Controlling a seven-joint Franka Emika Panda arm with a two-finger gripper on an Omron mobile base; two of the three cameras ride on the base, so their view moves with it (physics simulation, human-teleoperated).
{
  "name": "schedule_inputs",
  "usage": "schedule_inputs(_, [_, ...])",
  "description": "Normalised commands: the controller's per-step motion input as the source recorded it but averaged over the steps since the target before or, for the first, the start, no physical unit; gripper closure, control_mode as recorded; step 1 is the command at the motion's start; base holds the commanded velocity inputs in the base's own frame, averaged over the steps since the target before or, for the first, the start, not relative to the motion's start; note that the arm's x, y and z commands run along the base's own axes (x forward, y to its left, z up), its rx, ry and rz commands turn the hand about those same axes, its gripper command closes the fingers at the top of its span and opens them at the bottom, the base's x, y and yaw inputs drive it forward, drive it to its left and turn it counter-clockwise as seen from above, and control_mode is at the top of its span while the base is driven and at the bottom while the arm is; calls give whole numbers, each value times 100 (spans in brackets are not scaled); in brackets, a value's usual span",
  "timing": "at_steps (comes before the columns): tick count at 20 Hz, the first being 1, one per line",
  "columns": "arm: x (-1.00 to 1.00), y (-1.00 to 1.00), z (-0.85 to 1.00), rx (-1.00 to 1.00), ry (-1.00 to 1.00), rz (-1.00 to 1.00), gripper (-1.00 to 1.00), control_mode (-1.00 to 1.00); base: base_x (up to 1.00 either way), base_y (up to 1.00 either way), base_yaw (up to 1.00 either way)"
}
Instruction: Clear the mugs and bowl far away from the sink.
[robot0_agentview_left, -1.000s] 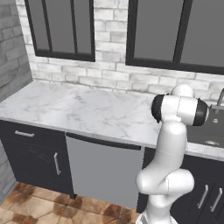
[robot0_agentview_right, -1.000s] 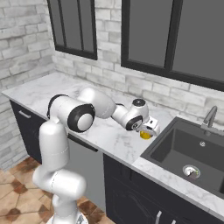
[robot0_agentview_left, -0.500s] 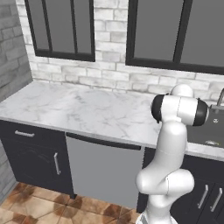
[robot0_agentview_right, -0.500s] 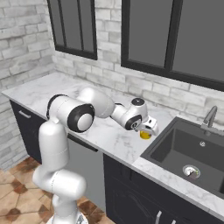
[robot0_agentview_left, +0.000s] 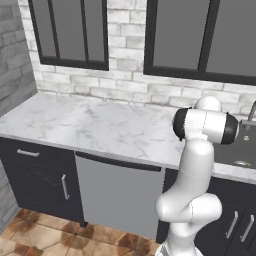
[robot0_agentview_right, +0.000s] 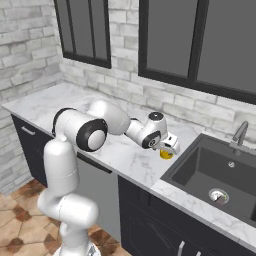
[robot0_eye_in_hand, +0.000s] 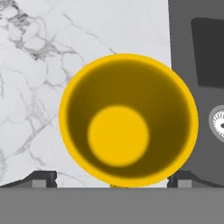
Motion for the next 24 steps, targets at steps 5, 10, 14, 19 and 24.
schedule_inputs(5, [0,0,0,0,0,0,-100,-100,0,0,0])
schedule_inputs(10, [0,0,0,0,0,0,100,-100,0,0,0])
schedule_inputs(14, [0,0,0,0,0,0,100,-100,0,0,0])
schedule_inputs(19, [-9,0,8,0,-4,0,100,-100,0,0,0])
schedule_inputs(24, [-50,0,69,0,-27,2,100,-100,0,0,0])
